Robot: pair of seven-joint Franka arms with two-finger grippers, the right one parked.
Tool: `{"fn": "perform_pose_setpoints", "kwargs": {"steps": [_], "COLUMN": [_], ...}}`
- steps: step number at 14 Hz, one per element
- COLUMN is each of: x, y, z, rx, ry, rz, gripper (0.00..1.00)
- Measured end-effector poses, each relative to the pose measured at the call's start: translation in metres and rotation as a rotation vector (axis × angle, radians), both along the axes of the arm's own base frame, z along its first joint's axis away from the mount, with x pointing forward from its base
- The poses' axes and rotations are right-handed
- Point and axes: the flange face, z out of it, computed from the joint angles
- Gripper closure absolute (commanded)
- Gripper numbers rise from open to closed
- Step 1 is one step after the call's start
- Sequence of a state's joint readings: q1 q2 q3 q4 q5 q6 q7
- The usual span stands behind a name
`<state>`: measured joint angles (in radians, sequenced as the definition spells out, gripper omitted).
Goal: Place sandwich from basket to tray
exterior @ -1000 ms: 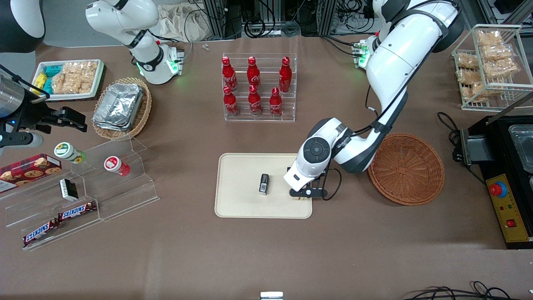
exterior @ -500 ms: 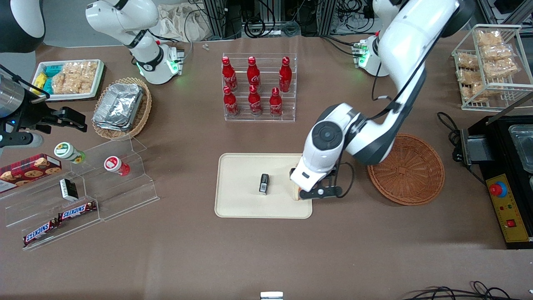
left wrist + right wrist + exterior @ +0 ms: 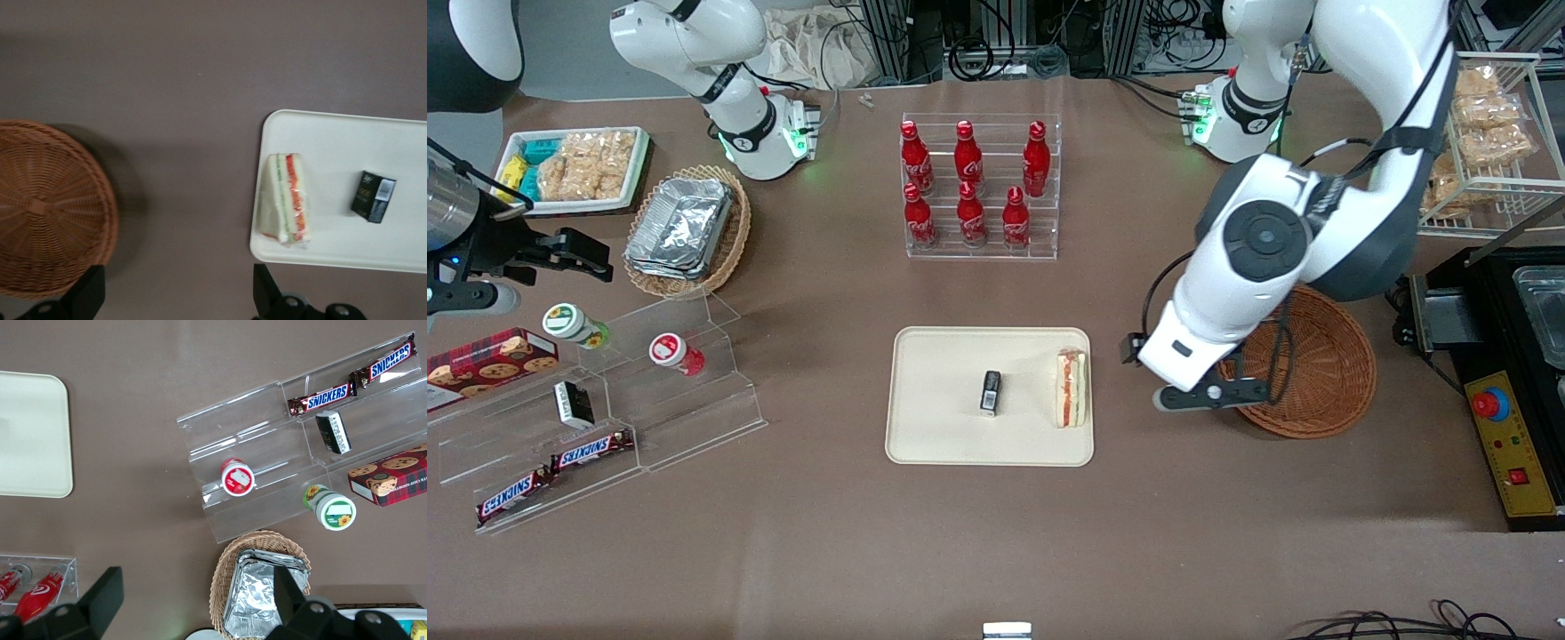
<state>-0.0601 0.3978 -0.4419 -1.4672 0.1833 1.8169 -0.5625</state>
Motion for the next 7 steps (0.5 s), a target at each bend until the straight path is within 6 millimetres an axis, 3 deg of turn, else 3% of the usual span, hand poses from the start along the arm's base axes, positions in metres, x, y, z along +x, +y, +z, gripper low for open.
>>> {"fn": "perform_pose_setpoints", "kwargs": {"steps": [3, 7], "x": [-0.009, -0.032], "y": [0.047, 0.152], "z": [0.042, 0.112], "rx": [0.001, -0.014], "ry": [0.059, 0.112], "rz": [-0.071, -0.091], "gripper": [0.0, 0.0]}}
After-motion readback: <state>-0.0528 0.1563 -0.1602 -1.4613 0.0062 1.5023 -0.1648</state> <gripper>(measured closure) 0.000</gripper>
